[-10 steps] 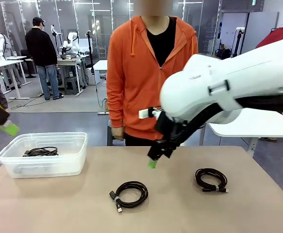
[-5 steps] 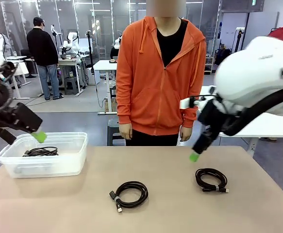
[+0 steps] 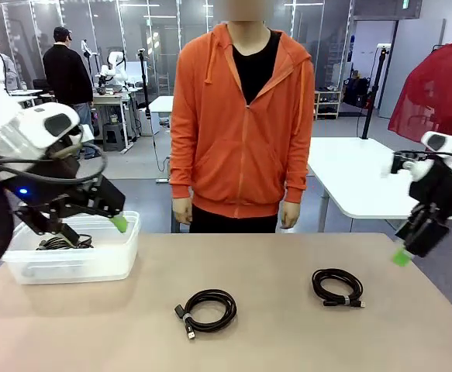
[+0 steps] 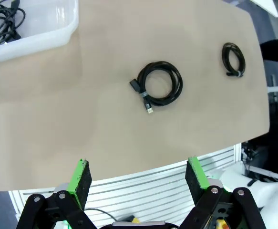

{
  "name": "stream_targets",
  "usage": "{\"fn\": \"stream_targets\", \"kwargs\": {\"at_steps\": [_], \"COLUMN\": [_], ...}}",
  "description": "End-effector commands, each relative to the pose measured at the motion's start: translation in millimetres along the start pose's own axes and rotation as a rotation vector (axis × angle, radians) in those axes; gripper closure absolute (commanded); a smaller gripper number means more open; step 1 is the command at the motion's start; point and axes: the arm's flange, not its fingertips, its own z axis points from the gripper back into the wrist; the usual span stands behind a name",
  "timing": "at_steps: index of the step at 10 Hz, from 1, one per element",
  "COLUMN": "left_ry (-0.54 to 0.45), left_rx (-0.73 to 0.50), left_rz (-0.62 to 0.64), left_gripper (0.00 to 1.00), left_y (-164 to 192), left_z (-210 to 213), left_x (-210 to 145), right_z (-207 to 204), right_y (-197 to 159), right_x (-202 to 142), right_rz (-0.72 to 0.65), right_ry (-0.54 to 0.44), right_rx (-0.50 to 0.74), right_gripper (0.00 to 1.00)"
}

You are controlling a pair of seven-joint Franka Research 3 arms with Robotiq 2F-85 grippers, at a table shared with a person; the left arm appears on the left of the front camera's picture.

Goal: Organize and store the cables.
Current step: Place the USB Extension Cable into the Organizing box.

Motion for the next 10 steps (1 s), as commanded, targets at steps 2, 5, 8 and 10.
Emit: {"fn": "stream_targets", "kwargs": {"at_steps": [2, 5, 8, 10], "left_ry": [0.044, 0.023, 0.099, 0.192], "left_rx": [-0.031, 0.004, 0.077, 0.113], "left_rz": [-0.051, 0.0, 0.17, 0.231], "left_gripper": [0.0, 0.0, 0.0, 0.0], "left_y": [-18, -7, -52, -67], "left_z": [-17, -12, -54, -96], "left_x": [11, 2, 18, 26], "right_z": [-15, 1, 1, 1], "right_y": [-12, -1, -1, -1], "right_x": [-19, -13, -13, -13], "right_rz": [0.056, 0.013, 0.013, 0.013], "right_ry": [-0.042, -0.02, -0.02, -0.02], "right_rx": [0.077, 0.006, 0.006, 0.006], "right_gripper": [0.0, 0.0, 0.0, 0.0]}}
